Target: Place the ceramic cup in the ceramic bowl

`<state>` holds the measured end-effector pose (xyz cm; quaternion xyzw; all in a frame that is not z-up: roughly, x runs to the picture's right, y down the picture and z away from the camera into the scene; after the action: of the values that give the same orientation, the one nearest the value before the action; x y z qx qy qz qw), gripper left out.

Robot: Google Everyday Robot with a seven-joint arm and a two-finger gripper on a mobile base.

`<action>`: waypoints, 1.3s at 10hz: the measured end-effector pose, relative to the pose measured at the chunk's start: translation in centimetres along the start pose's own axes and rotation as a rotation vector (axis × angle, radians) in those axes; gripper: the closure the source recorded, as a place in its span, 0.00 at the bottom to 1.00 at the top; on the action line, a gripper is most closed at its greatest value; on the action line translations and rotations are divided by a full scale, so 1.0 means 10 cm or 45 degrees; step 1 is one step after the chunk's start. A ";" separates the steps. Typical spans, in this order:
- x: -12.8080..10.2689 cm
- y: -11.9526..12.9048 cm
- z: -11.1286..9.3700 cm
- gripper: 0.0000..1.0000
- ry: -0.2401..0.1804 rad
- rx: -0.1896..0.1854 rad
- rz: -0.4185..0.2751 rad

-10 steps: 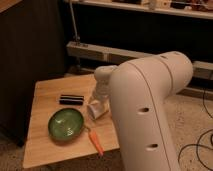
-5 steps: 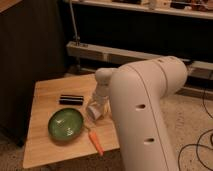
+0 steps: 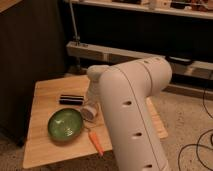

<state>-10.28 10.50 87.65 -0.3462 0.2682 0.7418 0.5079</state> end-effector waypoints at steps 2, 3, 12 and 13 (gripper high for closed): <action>0.08 0.12 -0.17 0.98 -0.016 -0.001 -0.077; 0.12 0.16 -0.31 1.00 -0.034 -0.001 -0.103; 1.18 0.82 -0.32 0.99 0.018 0.060 -0.505; 1.27 0.87 -0.24 0.93 0.029 0.068 -0.547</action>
<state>-21.01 12.99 76.61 -0.3903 0.2135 0.6050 0.6603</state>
